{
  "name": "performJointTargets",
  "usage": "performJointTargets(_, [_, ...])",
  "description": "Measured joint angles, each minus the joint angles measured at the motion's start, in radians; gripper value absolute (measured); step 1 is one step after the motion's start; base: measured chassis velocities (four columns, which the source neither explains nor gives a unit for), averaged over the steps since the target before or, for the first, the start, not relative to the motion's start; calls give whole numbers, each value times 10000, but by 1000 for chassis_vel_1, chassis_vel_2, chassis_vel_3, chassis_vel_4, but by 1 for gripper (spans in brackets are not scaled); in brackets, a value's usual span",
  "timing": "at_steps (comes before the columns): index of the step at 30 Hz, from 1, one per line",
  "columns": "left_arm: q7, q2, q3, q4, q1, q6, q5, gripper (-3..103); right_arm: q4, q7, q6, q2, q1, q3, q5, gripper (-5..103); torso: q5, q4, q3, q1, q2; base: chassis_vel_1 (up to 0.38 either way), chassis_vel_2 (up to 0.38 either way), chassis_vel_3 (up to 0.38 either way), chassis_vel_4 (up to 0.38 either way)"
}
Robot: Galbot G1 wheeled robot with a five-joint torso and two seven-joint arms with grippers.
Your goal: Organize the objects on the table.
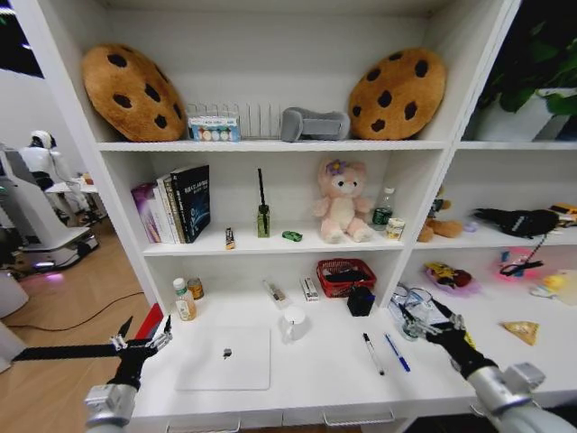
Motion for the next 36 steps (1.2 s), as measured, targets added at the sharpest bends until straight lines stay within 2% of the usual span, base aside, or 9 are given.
performJointTargets(4, [-167, 4, -3, -126, 216, 68, -18, 100, -824, 205, 139, 588, -22, -493, -587, 100, 3, -1, 1, 1, -1, 0, 0, 0, 0])
performJointTargets(9, [-219, 18, 58, -211, 322, 127, -32, 100, -1592, 337, 207, 809, -120, -819, -787, 100, -1, -3, 0, 2, -2, 0, 0, 0, 0])
performJointTargets(12, [-256, -12, 99, -266, 353, 163, -63, 100, -1744, 375, 234, 833, -96, -904, -841, 102, -1, -5, 1, 2, -1, 0, 0, 0, 0])
performJointTargets(14, [-300, -181, 160, -400, 490, 209, -71, 100, -2038, 431, 226, 749, 123, -1238, -964, 96, 2, 1, 1, 1, -1, 0, 0, 0, 0])
performJointTargets(21, [-445, -264, 200, -716, 486, 387, -326, 100, -1858, 593, -367, 570, 411, -1968, -1058, 93, -1, -2, 1, 2, -2, 0, 0, 0, 0])
performJointTargets(27, [-461, -292, 157, -793, 492, 420, -377, 100, -2005, 843, -461, 615, 681, -2636, -1266, 90, 2, -4, 1, 2, -2, 0, 0, 0, 0])
performJointTargets(29, [-454, -281, 138, -742, 523, 389, -377, 100, -2039, 951, -625, 561, 832, -2713, -1245, 90, 4, -4, 2, 2, -2, 0, 0, 0, 0])
performJointTargets(31, [-435, -229, 90, -634, 572, 319, -342, 100, -1997, 1277, -1516, 262, 1223, -2720, -848, 90, 0, -2, 1, 2, -2, 0, 0, 0, 0])
performJointTargets(36, [-383, -133, 69, -579, 546, 283, -241, 100, -2064, 1789, -2349, -278, 2018, -2963, -371, 89, 0, 1, 2, 2, -2, 0, 0, 0, 0])
